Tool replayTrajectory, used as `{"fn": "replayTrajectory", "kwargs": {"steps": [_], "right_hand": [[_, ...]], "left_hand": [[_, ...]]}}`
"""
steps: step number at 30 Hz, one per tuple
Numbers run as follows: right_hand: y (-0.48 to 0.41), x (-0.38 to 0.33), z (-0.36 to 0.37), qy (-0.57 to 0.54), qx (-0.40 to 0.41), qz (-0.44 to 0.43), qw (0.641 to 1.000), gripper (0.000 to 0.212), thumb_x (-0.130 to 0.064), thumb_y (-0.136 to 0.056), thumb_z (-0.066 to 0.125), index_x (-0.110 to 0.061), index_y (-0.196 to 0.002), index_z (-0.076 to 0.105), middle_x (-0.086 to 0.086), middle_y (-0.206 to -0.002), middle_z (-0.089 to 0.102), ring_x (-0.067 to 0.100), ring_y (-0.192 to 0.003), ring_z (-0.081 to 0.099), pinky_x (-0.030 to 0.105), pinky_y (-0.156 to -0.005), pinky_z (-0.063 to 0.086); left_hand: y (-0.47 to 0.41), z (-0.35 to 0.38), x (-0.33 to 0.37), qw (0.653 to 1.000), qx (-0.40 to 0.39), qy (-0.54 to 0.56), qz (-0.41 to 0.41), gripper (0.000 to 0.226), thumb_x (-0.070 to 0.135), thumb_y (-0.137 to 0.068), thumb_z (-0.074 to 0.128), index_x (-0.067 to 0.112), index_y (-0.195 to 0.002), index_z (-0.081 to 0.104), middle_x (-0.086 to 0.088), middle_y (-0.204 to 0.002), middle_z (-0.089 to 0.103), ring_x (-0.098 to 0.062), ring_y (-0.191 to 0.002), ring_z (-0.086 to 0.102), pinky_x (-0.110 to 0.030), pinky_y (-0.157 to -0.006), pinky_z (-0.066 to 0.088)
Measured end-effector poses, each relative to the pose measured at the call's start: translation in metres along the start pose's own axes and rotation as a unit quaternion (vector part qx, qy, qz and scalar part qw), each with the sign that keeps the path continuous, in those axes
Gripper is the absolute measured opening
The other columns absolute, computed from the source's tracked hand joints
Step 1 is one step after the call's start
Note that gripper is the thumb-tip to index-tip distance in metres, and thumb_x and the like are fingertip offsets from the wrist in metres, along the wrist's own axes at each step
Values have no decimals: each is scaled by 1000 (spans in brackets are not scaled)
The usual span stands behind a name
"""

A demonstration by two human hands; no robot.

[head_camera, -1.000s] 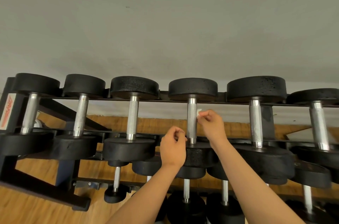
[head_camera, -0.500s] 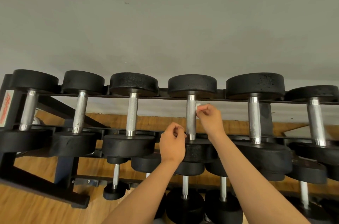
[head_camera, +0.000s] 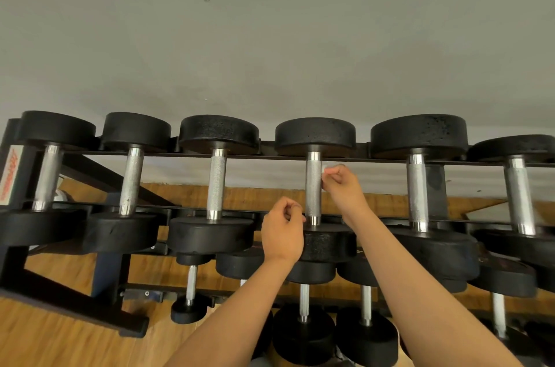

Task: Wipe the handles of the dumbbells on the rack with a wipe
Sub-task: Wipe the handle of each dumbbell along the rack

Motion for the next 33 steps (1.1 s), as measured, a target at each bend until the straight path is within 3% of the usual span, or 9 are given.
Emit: {"fn": "replayTrajectory", "kwargs": {"steps": [3, 8, 10, 16, 22, 26, 33], "right_hand": [[9, 5, -4, 8, -14, 1, 1000, 5, -9, -96, 55, -7, -99, 59, 5, -99, 67, 14, -94, 64, 27, -87, 52], [21, 2, -14, 61, -42, -20, 997, 7, -7, -89, 65, -8, -95, 67, 1, -92, 69, 6, -85, 65, 15, -72, 45], [20, -1, -15, 69, -53, -18, 996, 7, -6, -86, 68, -9, -92, 68, 2, -89, 70, 8, -82, 66, 15, -73, 48], [19, -10, -13, 87, -21, -54, 995, 3, -11, -87, 68, -12, -90, 70, -2, -89, 69, 6, -85, 64, 11, -70, 43], [38, 0, -8, 183, -97, -65, 976, 5, -10, -81, 75, -14, -79, 73, 1, -86, 72, 10, -83, 67, 9, -69, 47], [43, 0, -1, 218, -100, -72, 968, 4, -13, -80, 77, -17, -79, 75, 1, -85, 73, 11, -81, 67, 16, -75, 51], [44, -9, 9, 296, -151, -72, 940, 5, -12, -79, 76, -15, -83, 78, -2, -84, 73, 0, -71, 61, 1, -62, 43]], "left_hand": [[0, 0, 0, 1000, 1, 2, 1, 19, 14, -97, 50, 13, -82, 62, 4, -70, 65, -2, -69, 61, -7, -62, 42], [-1, 0, 1, 1000, -3, -2, 4, 19, 15, -97, 49, 14, -83, 62, 3, -71, 65, -2, -70, 62, -8, -63, 41], [0, 0, 1, 1000, -2, -4, -2, 19, 15, -97, 49, 14, -83, 62, 4, -72, 66, -3, -70, 62, -11, -63, 42], [1, -1, 2, 1000, 2, -12, -5, 19, 16, -97, 49, 13, -84, 62, 5, -71, 66, -2, -70, 61, -7, -61, 39], [1, -2, 3, 1000, 5, -14, 4, 19, 14, -97, 50, 12, -83, 62, 2, -72, 66, -7, -71, 63, -12, -63, 41], [1, -2, 4, 1000, 2, -15, 9, 19, 14, -97, 49, 12, -82, 61, 3, -71, 65, -8, -71, 63, -15, -65, 44], [0, -1, 4, 1000, -2, -10, 17, 20, 13, -96, 50, 13, -78, 60, -2, -73, 65, -14, -72, 63, -18, -66, 46]]}}
Point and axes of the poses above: each hand's wrist, its own y-axis away from the middle knuckle, its own z-axis out of the palm, x = y × z, the point moved 6 cm from there along -y, towards the middle knuckle
